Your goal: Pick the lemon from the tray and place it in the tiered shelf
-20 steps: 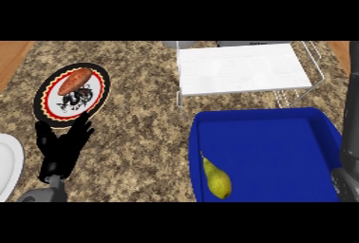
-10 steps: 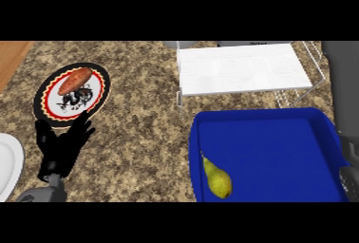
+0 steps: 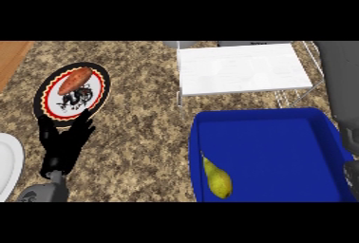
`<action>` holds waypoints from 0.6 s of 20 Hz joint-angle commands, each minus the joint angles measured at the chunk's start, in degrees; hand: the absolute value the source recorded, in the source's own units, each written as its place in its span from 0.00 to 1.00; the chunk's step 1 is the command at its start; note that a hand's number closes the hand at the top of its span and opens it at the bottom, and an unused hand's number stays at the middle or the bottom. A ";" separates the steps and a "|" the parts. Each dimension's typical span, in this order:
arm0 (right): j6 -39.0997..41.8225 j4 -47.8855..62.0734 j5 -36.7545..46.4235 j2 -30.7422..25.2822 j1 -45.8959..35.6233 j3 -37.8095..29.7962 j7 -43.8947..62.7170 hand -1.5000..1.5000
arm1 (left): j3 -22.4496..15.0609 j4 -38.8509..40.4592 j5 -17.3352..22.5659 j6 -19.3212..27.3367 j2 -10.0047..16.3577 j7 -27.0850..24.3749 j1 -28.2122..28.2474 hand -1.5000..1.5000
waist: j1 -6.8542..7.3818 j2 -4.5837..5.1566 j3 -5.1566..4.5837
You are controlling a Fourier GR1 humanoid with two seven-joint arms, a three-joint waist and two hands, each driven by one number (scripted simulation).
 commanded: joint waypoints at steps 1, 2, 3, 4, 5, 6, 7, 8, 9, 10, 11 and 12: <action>-1.22 2.94 0.05 0.41 -1.38 0.03 -1.87 1.00 | 1.28 2.77 0.62 -1.87 1.53 -0.31 -0.68 0.50 | -0.19 0.02 -0.10; -0.60 6.21 -0.45 -2.18 -3.12 -1.38 -4.66 1.00 | 0.53 0.84 0.70 -1.76 0.35 -1.21 1.63 0.50 | 0.15 0.08 -0.10; -2.67 5.62 -0.02 0.27 -3.05 -0.91 -2.55 1.00 | 0.00 2.12 -0.18 -1.47 0.13 -1.31 1.01 0.50 | -0.01 0.04 -0.10; -2.16 5.95 -0.50 -1.05 -1.92 -1.31 -4.81 1.00 | 0.15 0.96 -0.70 -0.64 0.43 -0.61 0.87 0.50 | -0.09 0.02 -0.09; -2.51 4.30 1.31 0.04 0.01 0.90 -3.54 1.00 | 0.70 -1.95 -0.10 1.34 0.39 3.94 -0.75 0.50 | -0.24 -0.09 -0.07; 1.18 3.77 1.28 -1.97 -0.36 1.50 -3.59 1.00 | -0.82 -1.84 -0.39 1.51 -1.70 2.82 0.23 0.50 | -0.41 -0.14 -0.08; 1.01 4.67 2.95 -1.72 -2.67 2.98 -3.12 1.00 | -0.13 -0.66 -0.04 -0.70 0.16 1.73 1.47 0.50 | -0.15 -0.08 -0.10; -0.36 3.88 2.62 1.21 -0.97 3.25 -1.65 1.00 | 0.44 3.51 -0.86 -1.09 0.11 -2.65 1.25 0.50 | -0.42 -0.06 -0.12; -1.86 2.77 -1.09 -0.61 -2.38 -2.56 0.82 1.00 | -0.02 1.53 -0.91 0.11 -1.05 -2.12 2.45 0.50 | -0.47 -0.15 -0.10; -5.81 5.74 -2.72 -1.30 -1.69 -6.33 -0.73 1.00 | -0.14 0.24 -1.03 0.67 -0.83 -0.99 0.51 0.50 | -0.07 0.12 -0.06; -7.79 4.03 -2.73 0.32 -0.62 -6.02 -0.46 0.00 | 1.36 2.14 0.23 -0.61 0.41 -0.96 -0.71 0.50 | -0.44 0.04 -0.08; -8.33 6.26 -3.86 0.08 -1.28 -7.65 -0.87 0.00 | 0.45 -0.78 0.78 -1.70 0.35 0.38 1.86 0.50 | 0.23 0.06 -0.06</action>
